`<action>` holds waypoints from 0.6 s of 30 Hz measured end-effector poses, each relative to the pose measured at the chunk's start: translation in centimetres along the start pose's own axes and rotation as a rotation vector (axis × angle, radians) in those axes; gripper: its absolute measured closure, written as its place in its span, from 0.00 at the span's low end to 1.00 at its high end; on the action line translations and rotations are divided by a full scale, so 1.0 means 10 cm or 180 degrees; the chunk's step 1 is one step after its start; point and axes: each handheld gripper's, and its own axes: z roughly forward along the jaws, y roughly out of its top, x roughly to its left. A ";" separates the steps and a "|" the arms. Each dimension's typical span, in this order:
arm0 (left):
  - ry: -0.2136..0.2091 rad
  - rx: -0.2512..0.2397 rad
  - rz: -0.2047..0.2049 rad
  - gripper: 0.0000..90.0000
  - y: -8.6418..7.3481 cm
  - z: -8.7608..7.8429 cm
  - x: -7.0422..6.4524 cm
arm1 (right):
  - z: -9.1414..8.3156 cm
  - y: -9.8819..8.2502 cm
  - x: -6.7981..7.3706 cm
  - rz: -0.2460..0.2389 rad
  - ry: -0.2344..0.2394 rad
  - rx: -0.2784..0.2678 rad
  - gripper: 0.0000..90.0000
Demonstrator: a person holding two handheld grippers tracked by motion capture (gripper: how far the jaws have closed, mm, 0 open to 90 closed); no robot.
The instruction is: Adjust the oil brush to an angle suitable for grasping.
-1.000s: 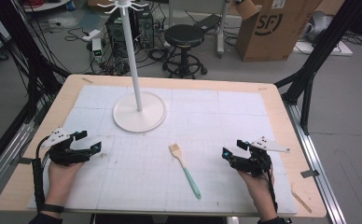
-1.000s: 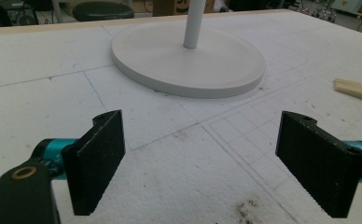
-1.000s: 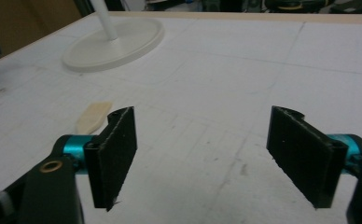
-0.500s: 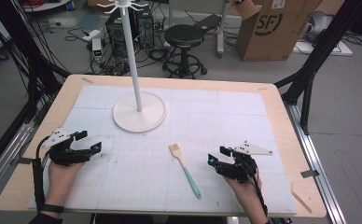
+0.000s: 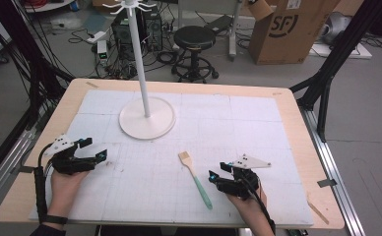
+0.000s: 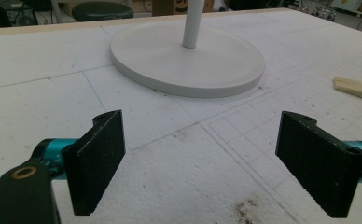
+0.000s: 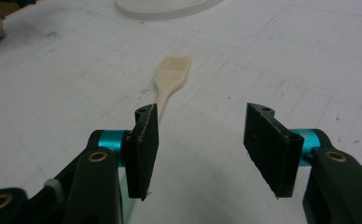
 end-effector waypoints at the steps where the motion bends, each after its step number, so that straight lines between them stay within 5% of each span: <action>1: -0.0001 0.0000 0.0000 0.18 0.00 0.00 0.00 | 0.01 -0.01 0.02 0.0009 0.0015 0.0027 0.51; 18: -0.0007 0.0010 -0.0023 0.19 0.00 0.00 0.01 | 0.17 -0.12 0.19 -0.0011 0.0089 0.0251 0.52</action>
